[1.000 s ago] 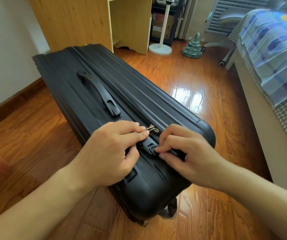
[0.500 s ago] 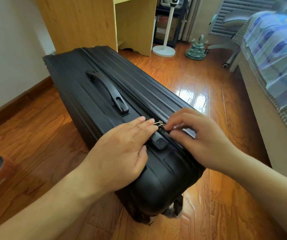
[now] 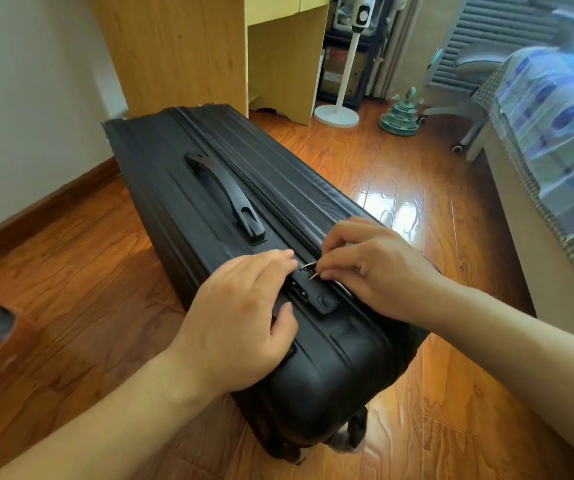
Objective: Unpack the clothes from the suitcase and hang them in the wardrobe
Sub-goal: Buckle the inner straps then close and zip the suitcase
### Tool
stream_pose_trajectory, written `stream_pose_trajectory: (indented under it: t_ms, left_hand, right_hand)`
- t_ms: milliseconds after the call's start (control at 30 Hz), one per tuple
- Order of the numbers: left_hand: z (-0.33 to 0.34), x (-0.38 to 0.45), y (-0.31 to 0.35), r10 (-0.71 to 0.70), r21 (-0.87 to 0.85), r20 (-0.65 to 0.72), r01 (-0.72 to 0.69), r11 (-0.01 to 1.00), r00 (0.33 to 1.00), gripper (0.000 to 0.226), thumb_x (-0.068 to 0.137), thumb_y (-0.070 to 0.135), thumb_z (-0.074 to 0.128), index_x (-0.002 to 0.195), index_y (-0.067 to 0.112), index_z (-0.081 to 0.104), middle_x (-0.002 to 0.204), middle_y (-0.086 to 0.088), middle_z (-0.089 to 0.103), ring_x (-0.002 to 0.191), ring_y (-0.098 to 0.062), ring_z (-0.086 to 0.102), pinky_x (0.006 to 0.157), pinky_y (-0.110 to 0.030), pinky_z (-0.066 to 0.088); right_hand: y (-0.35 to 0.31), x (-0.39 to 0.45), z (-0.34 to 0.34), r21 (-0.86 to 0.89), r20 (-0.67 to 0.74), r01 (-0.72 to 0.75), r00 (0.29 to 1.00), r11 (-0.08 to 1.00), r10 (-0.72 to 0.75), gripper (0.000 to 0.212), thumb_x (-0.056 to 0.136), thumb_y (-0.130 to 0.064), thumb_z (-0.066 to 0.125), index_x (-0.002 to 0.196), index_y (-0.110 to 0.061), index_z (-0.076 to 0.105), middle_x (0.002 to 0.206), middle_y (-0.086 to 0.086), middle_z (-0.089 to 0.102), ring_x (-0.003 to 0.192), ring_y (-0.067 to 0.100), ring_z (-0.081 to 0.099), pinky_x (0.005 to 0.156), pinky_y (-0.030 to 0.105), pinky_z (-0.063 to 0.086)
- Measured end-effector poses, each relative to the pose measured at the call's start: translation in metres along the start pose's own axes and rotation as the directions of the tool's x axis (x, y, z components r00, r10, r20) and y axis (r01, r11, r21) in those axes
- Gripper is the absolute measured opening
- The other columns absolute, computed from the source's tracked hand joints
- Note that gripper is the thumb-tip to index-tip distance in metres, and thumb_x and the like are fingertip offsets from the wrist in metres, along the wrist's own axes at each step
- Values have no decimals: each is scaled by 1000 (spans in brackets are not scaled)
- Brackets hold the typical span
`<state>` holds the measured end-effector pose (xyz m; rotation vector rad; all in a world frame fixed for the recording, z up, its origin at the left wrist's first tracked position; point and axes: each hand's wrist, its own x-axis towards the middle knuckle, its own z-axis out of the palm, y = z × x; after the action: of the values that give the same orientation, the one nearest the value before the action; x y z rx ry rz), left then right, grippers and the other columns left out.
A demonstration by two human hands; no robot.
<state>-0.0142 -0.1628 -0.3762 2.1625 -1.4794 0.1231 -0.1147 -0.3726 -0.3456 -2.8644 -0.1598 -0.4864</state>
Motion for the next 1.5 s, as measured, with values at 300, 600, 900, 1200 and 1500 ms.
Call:
stream_pose_trajectory:
  t_ms: [300,600,900,1200,1500]
  left_hand:
    - [2,-1,-4,22,-49,-64,-25,998,998,52,83,28,51,131,13,64,138,2,61,132,-12,53,115,-24,28]
    - [2,0,-7,0,-38,-44,-1,999,999,49,81,30,52,127,17,63,133,7,62,127,-9,53,111,-16,23]
    - [4,8,-9,82,41,-34,-81,996,996,57,87,24,48,143,34,57,142,0,55,127,-24,52,104,-43,38]
    - [13,23,8,28,10,-77,-27,1000,997,52,84,28,50,133,32,66,134,3,60,123,-22,53,102,-41,37]
    - [11,14,4,-35,5,2,35,999,999,53,89,24,50,141,22,58,143,2,53,130,-18,50,109,-34,31]
  right_hand:
    - [13,31,-19,240,208,-232,961,943,184,14,87,-23,76,92,-36,76,84,-17,66,86,4,63,77,18,46]
    - [10,32,-7,72,174,-11,985,997,-2,7,91,-19,70,90,-23,76,88,-14,59,78,4,57,73,31,50]
    - [25,-50,-12,312,-452,-625,565,716,690,15,100,-19,54,106,-22,68,103,-10,60,100,7,57,85,23,50]
    - [-44,-181,134,457,479,-889,224,-23,849,42,90,6,52,118,-24,58,118,-7,62,98,5,60,76,25,56]
    - [-70,-169,170,397,472,-917,181,-25,863,24,97,-25,55,77,-21,68,76,-1,69,72,18,65,62,39,53]
